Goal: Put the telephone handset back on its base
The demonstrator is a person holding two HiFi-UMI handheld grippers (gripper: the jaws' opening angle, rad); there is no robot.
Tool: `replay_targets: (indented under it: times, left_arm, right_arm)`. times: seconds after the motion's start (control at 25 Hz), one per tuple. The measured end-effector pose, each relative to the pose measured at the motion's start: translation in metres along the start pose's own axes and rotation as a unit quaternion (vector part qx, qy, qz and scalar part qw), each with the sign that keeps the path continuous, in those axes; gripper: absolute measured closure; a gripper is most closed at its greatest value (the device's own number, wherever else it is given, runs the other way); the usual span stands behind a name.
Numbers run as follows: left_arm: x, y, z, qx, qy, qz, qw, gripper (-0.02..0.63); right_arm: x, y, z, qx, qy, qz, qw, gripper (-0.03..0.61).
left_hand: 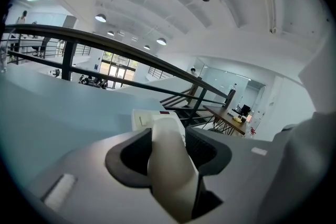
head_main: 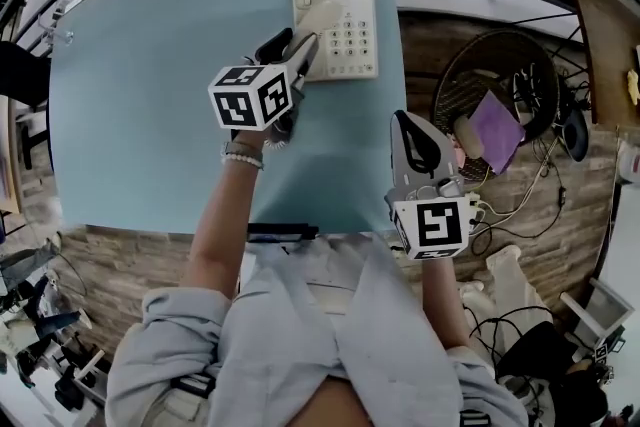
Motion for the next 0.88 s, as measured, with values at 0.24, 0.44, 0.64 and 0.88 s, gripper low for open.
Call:
replay_targets:
  times: [0.24, 0.44, 0.64, 0.88]
  left_arm:
    - [0.006, 0.001, -0.004, 0.027, 0.005, -0.017, 0.9995, 0.411]
    - [0.012, 0.001, -0.004, 0.042, 0.011, -0.034, 0.9985, 0.411]
    - [0.022, 0.001, 0.002, 0.052, 0.009, -0.048, 0.9974, 0.411]
    - [0.029, 0.003, 0.009, 0.064, -0.021, -0.073, 0.995, 0.419]
  right_arm:
    - [0.001, 0.0, 0.0, 0.001, -0.003, -0.002, 1.0, 0.572]
    - [0.002, 0.001, 0.0, 0.0, -0.01, -0.003, 1.0, 0.572]
    - [0.004, 0.002, 0.001, -0.001, -0.013, -0.002, 1.0, 0.572]
    - [0.002, 0.005, 0.002, 0.001, -0.016, -0.002, 1.0, 0.572]
Point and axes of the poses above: the fingertips, and each gripper's own axes: x forward along the fingers, y to its right, z out of its underside, the point moved 6 cm from there along -x, backward along the fingers, and after that the axes turned 14 degrees about x, right-handed, at the moved point
